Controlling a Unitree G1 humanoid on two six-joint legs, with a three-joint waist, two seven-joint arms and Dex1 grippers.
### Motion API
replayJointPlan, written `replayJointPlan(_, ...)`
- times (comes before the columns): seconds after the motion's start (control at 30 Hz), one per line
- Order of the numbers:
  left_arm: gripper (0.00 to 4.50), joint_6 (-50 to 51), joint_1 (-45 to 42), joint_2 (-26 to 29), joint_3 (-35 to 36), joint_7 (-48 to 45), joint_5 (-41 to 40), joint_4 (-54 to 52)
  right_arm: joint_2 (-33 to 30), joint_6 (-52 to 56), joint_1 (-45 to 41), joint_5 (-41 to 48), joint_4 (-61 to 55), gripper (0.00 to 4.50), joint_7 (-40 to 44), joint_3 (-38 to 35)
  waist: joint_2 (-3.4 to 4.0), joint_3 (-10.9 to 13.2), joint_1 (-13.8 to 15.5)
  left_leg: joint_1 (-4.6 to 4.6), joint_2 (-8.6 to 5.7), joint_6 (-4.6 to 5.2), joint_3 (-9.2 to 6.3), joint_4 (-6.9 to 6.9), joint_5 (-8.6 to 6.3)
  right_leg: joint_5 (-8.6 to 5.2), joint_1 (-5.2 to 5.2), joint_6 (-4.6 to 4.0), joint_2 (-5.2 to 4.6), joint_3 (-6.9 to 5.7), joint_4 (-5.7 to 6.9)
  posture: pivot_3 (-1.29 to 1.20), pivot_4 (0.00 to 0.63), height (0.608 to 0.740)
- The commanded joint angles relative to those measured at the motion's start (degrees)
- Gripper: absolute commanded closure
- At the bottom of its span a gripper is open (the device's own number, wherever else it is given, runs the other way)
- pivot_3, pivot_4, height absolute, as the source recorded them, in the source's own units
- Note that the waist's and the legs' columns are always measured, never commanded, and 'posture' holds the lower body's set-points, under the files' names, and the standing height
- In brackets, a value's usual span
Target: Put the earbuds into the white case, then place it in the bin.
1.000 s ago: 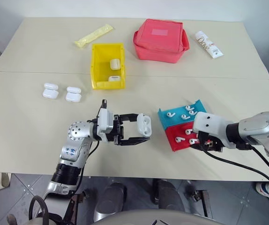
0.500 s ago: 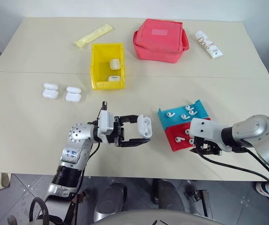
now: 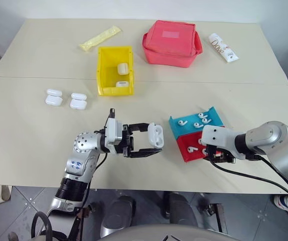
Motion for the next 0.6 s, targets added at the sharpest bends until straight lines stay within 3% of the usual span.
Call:
replayJointPlan(0.03,1.73,-0.1,0.2,0.1,-0.1,0.5,-0.3,-3.2,0.3,-0.6,-0.4,-1.1,-0.1,1.91,0.4,0.1,0.0,0.0,0.0,0.0,0.0,0.0,0.0,0.0,0.0,0.0,0.0,0.0,0.0,0.0,0.0,0.0,0.15,0.74)
replayJointPlan(0.43,1.73,0.2,-0.3,0.0,-0.1,0.9,-0.3,-3.3,0.6,-1.9,0.5,-2.2,0.4,1.91,0.9,0.1,0.0,0.0,0.0,0.0,0.0,0.0,0.0,0.0,0.0,0.0,0.0,0.0,0.01,0.0,-0.01,0.0,0.15,0.74)
replayJointPlan(0.53,1.73,0.2,-0.4,0.0,0.0,0.9,-0.2,-3.3,0.9,-2.0,0.4,-2.1,0.5,2.47,1.0,0.2,-0.02,0.0,0.0,0.0,0.01,-0.01,0.0,0.0,0.0,0.0,0.0,0.0,0.01,0.0,-0.01,0.0,0.15,0.74)
replayJointPlan(0.6,1.73,0.3,-0.4,0.0,0.0,1.0,-0.2,-3.3,1.3,-1.7,0.4,-2.4,0.6,3.11,0.7,0.2,-0.04,0.0,0.0,0.01,0.01,0.0,0.0,0.0,0.0,0.0,0.01,0.0,0.01,0.0,-0.01,0.0,0.15,0.74)
